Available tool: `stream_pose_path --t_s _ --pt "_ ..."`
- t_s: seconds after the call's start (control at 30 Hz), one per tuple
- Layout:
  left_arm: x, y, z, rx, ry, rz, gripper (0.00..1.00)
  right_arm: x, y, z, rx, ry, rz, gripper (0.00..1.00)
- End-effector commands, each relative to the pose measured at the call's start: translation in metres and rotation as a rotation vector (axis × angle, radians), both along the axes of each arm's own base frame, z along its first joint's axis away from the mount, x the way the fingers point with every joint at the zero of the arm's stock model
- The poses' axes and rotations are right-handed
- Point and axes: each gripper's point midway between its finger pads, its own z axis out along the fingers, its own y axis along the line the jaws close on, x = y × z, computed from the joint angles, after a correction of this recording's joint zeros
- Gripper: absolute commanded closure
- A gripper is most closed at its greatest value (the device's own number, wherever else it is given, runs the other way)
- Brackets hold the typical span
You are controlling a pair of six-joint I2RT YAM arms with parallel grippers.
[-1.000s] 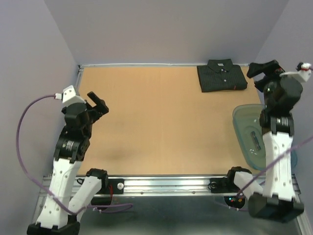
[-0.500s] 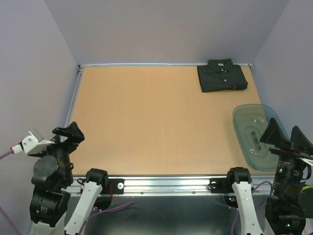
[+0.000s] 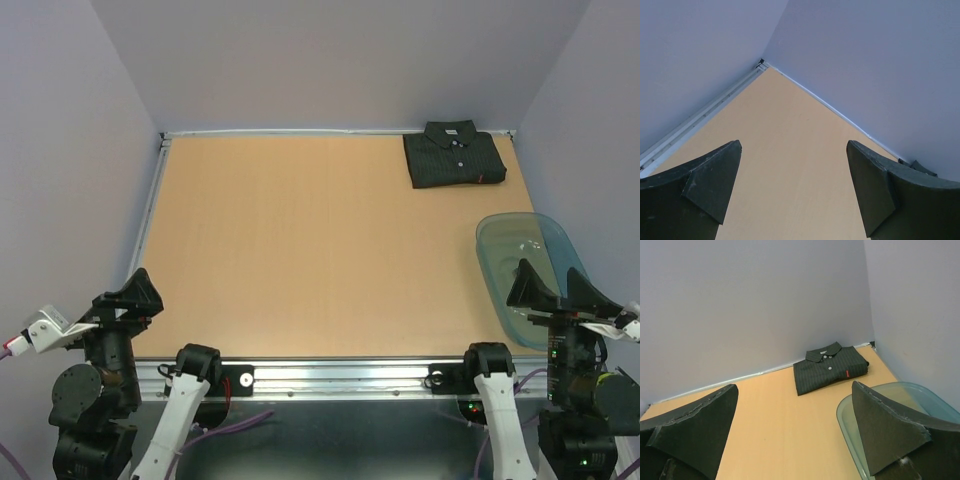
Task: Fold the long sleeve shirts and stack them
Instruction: Neatly place the folded shirt to the corner
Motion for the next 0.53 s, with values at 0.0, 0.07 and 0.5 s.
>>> stream_pose_path --t_s 0.0,0.07,0.5 --pt "-0.001 0.003 0.001 0.005 -0.007 0.016 0.01 -0.002 0.003 -0.003 -0.035 0.016 0.026 0.0" --pt "0.001 0.003 0.0 0.007 -0.002 0.015 0.01 -0.004 0.007 -0.002 -0.057 0.016 0.048 0.0" --pt "0.006 0.001 0.0 0.012 0.016 0.012 0.01 0.002 0.003 -0.016 -0.051 0.066 0.025 0.0"
